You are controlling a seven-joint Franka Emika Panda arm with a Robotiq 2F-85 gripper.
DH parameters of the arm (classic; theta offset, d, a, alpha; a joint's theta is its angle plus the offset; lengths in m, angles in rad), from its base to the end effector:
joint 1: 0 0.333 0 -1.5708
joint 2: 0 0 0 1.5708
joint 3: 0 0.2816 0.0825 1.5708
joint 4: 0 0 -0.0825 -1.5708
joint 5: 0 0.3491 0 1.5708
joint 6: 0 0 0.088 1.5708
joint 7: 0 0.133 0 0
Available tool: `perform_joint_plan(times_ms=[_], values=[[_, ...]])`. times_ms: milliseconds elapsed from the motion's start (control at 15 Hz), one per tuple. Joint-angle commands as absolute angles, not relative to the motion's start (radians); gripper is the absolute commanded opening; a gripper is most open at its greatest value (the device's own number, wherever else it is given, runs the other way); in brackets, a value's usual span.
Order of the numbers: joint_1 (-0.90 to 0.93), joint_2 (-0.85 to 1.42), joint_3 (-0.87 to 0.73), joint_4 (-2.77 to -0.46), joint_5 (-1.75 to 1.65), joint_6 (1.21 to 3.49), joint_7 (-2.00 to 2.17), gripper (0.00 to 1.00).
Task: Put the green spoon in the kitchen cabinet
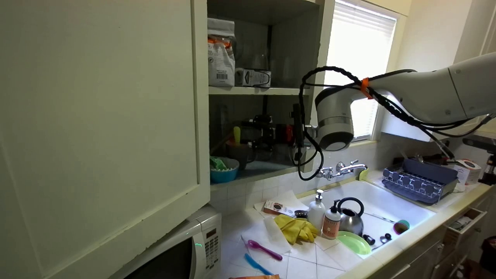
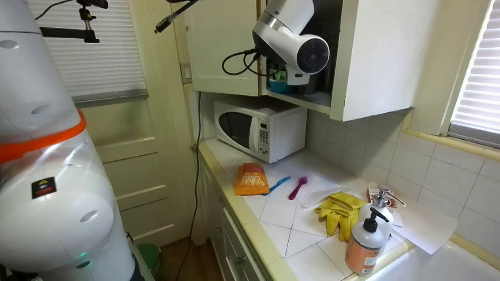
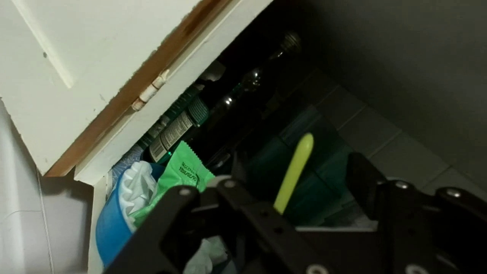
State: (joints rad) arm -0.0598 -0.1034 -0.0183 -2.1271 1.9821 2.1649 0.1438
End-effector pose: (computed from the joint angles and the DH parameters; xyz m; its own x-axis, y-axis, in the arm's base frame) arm 0.5488 0.0128 0.5006 0.5462 -0.4933 -0.6770 -0.4515 0.5073 -0.7340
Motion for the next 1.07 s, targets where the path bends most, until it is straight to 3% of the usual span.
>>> perform_joint_plan(times_ms=[0,1000], values=[[-0.057,-0.146,-0.031,-2.148,1.931,2.146,0.217,1.00],[-0.130,-0.456,-0.054,-2.341,1.316,2.121,0.401,1.00]])
